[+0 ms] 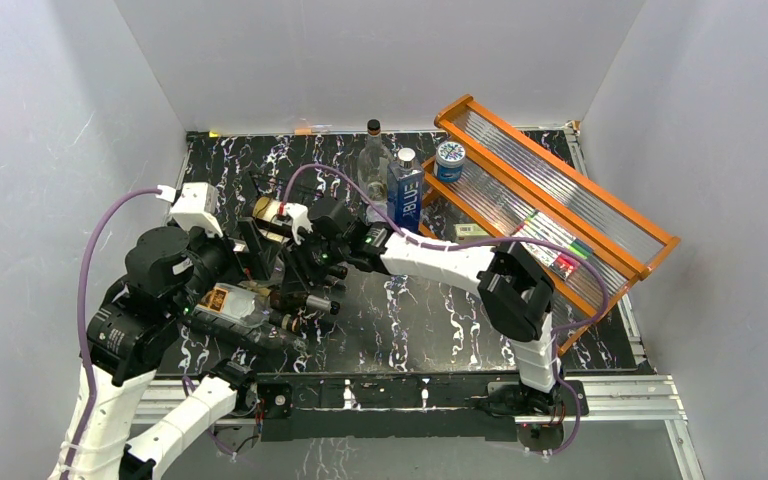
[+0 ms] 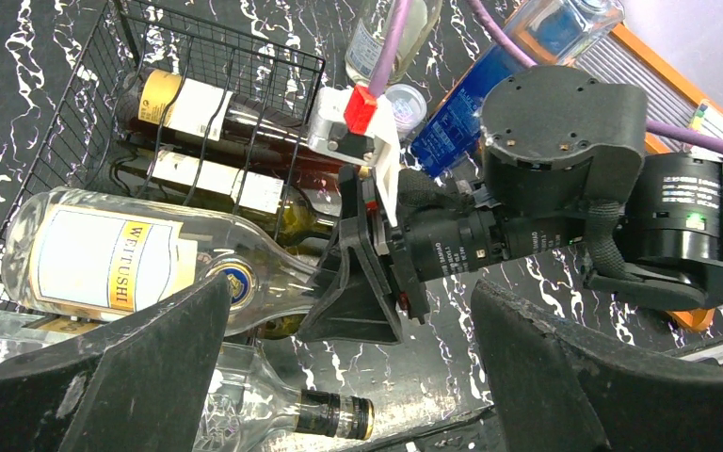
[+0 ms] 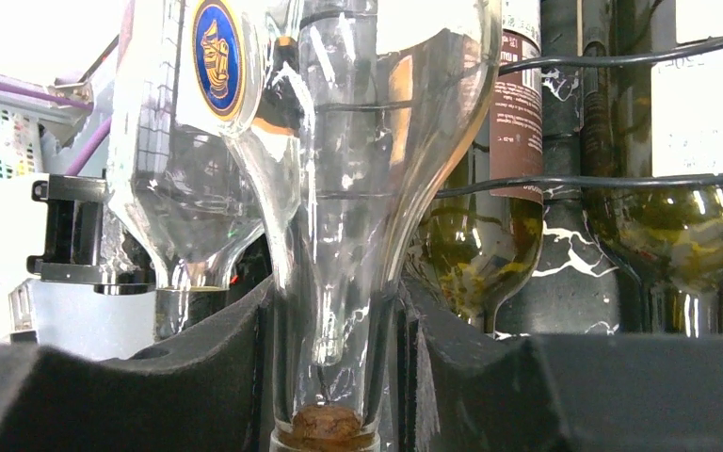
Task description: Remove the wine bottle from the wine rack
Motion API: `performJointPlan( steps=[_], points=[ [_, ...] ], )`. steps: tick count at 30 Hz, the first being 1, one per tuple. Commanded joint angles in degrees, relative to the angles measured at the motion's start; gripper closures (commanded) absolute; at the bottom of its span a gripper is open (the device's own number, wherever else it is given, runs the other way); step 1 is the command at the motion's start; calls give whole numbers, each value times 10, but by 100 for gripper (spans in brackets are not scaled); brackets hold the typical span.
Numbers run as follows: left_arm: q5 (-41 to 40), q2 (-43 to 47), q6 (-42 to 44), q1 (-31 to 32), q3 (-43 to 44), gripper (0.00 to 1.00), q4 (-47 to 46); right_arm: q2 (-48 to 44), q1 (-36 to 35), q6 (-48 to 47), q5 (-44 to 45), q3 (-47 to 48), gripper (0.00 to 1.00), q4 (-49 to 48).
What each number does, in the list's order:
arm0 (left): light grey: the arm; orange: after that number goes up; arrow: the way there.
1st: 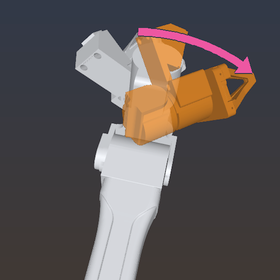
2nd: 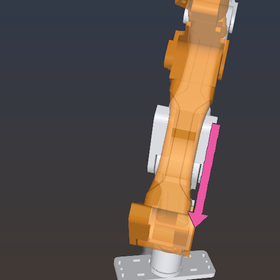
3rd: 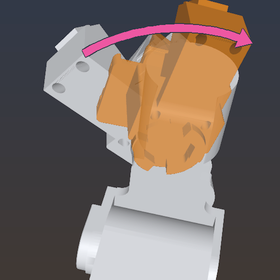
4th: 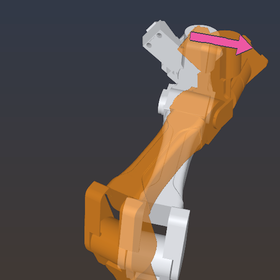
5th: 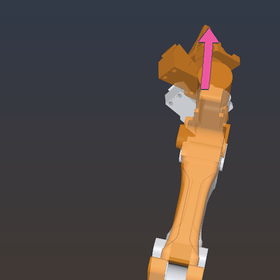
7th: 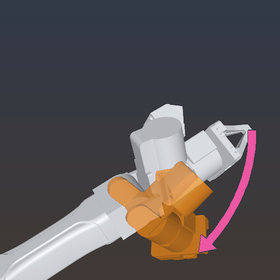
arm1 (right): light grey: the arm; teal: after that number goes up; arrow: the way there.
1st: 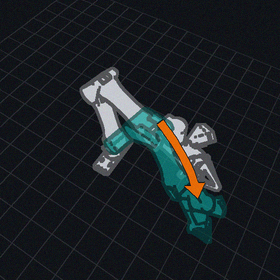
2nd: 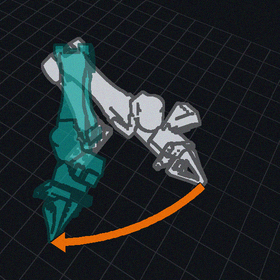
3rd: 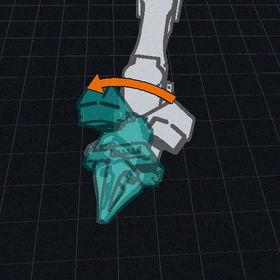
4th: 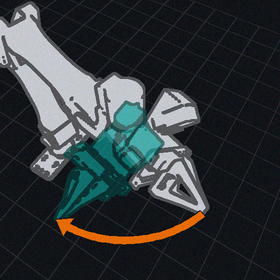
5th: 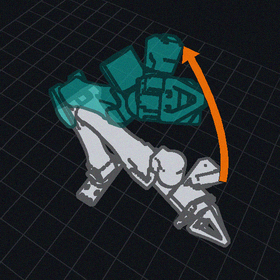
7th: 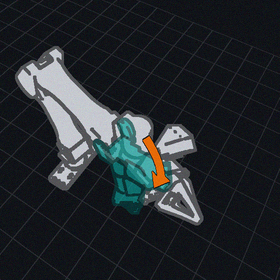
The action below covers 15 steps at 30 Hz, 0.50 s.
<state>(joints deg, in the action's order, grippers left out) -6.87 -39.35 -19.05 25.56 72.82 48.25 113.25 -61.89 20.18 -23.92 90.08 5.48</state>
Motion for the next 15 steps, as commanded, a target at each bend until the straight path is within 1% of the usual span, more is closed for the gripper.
performJointPlan(
  steps=[1, 8, 12, 15],
  points=[
    [-1, -5, 6, -2, 12, 2, -3, -75, 8, 23, 29, 4, 100, -41],
    [0, -8, 8, -2, 16, 2, -6, -123, 10, 42, 54, -33, 100, -68],
    [2, -15, 9, -2, 17, 2, -10, -131, 12, 46, 56, -42, 100, -67],
    [5, -18, 9, -2, 16, 2, -15, -160, 12, 48, 64, -59, 100, -74]
  ],
)
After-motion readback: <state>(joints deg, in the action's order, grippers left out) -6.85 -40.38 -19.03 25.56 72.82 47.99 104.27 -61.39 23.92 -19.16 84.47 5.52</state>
